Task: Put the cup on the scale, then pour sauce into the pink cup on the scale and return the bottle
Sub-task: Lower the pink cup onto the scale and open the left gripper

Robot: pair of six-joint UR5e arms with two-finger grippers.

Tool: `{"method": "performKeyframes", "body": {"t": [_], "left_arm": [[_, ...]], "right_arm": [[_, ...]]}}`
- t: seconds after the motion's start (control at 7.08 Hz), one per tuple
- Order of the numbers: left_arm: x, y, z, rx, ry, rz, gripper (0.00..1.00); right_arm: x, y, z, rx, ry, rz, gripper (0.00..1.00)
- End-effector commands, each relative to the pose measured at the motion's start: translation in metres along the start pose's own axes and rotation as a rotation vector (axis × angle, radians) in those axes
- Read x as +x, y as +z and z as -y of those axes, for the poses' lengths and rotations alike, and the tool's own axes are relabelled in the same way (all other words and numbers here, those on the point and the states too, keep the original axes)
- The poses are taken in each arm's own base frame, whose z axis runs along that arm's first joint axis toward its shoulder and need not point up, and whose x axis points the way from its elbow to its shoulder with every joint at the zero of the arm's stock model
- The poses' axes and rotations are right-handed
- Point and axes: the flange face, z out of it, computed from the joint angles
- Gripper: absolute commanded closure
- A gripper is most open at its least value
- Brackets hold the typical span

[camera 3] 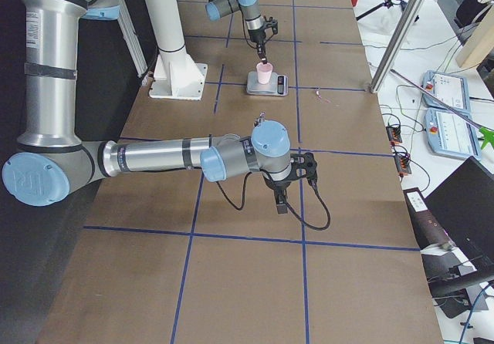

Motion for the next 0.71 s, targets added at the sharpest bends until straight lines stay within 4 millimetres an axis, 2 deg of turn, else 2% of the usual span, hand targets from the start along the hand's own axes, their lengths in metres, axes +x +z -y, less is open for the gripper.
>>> {"method": "performKeyframes", "body": {"t": [0.0, 0.14, 0.28, 0.42, 0.57], "left_arm": [[0.000, -0.001, 0.000, 0.001, -0.008, -0.002, 0.71], [-0.001, -0.007, 0.000, 0.004, -0.002, -0.011, 0.28], [-0.008, -0.011, -0.002, 0.006, 0.002, -0.013, 0.00], [-0.016, -0.026, -0.002, 0.011, 0.030, -0.033, 0.00], [-0.039, -0.040, 0.009, 0.033, 0.082, -0.034, 0.00]], "right_arm": [[0.000, 0.000, 0.000, 0.000, 0.000, 0.000, 0.00], [-0.001, 0.000, 0.001, 0.001, 0.000, 0.000, 0.00], [-0.001, -0.001, 0.001, 0.002, -0.001, 0.002, 0.00], [-0.001, -0.001, 0.001, 0.002, -0.001, 0.000, 0.00], [-0.002, -0.001, 0.002, 0.004, 0.000, 0.001, 0.00]]}}
